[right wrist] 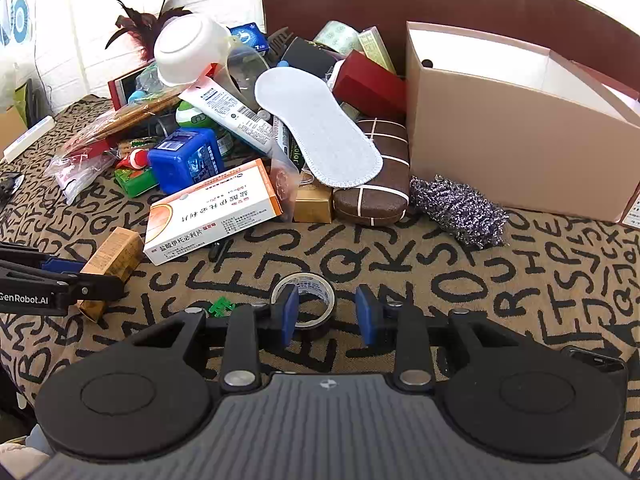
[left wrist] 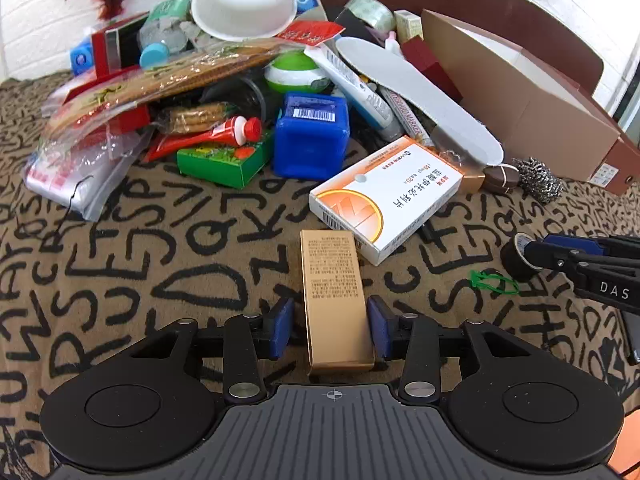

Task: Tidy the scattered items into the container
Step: 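Grasp the tan cardboard box with the left gripper while the right gripper grasps a small black tape roll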

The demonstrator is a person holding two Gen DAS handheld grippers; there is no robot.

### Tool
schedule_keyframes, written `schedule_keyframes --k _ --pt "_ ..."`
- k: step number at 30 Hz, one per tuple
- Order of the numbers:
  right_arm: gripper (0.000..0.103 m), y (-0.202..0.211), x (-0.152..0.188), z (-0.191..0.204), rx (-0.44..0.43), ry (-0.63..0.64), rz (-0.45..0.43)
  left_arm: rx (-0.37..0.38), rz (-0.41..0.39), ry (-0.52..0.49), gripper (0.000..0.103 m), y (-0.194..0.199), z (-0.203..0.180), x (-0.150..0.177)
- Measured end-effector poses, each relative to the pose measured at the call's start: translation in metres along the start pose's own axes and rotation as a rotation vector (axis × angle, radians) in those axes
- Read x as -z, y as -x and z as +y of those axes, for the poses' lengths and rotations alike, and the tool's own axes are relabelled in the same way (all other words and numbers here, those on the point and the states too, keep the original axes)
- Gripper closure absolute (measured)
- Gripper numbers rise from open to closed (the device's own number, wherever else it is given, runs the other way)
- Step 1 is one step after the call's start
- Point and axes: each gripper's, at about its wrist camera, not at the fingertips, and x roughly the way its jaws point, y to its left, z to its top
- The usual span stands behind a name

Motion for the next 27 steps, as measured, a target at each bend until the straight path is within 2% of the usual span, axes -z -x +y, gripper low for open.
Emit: schedule_keyframes --k 2,4,5,7,9,10,14,15,16,19,20,21,23,24,25,27 --pt "0.07 -0.001 0.0 -0.001 0.004 -0.002 0.0 -0.003 -0.007 -0.005 0.042 -0.002 0.0 0.001" --pt "0.072 -0.003 -0.001 -0.001 0.001 -0.001 0.008 -0.002 -0.006 -0.01 0.043 -0.002 0.0 0.001" --pt "0.073 -0.004 -0.001 0.0 -0.002 -0.001 0.014 -0.007 -0.006 -0.017 0.057 -0.002 -0.001 0.001" --pt "0.076 -0.007 -0.001 0.001 -0.002 -0.003 0.02 -0.006 -0.004 -0.019 0.064 -0.003 -0.001 0.0" --pt "0.081 -0.008 -0.001 0.002 -0.003 -0.005 0.029 -0.006 -0.004 -0.016 0.063 -0.004 0.0 -0.001" --pt "0.082 -0.009 -0.001 0.003 -0.002 -0.004 0.031 -0.005 -0.006 -0.015 0.052 -0.005 0.0 -0.002" --pt "0.084 -0.011 0.001 0.007 0.009 0.0 0.042 -0.006 -0.018 -0.028 0.051 -0.01 -0.003 -0.003" --pt "0.086 -0.012 0.001 0.007 0.009 0.001 0.049 -0.014 -0.019 -0.038 0.058 -0.011 -0.004 -0.003" --pt "0.09 -0.013 0.002 0.007 0.009 -0.001 0.056 -0.029 -0.022 -0.045 0.071 -0.012 -0.005 -0.004" --pt "0.093 -0.014 0.004 0.009 0.009 0.001 0.06 -0.03 -0.021 -0.053 0.07 -0.012 -0.005 -0.004" --pt "0.093 -0.014 0.004 0.01 0.009 0.004 0.06 -0.03 -0.026 -0.052 0.055 -0.012 -0.005 -0.004" --pt "0.093 -0.014 0.004 0.011 0.008 0.005 0.059 -0.025 -0.03 -0.055 0.054 -0.012 -0.005 -0.003" --pt "0.095 -0.012 0.005 0.013 0.006 0.006 0.058 -0.037 -0.033 -0.069 0.058 -0.012 -0.009 -0.002" --pt "0.096 -0.01 0.005 0.014 0.002 0.005 0.054 -0.046 -0.029 -0.075 0.07 -0.011 -0.01 -0.002" --pt "0.097 -0.007 0.004 0.015 -0.005 0.002 0.049 -0.037 -0.024 -0.073 0.072 -0.009 -0.011 -0.003" --pt "0.096 0.001 0.003 0.017 -0.019 0.002 0.029 0.026 -0.006 -0.047 0.073 -0.004 -0.01 -0.005"
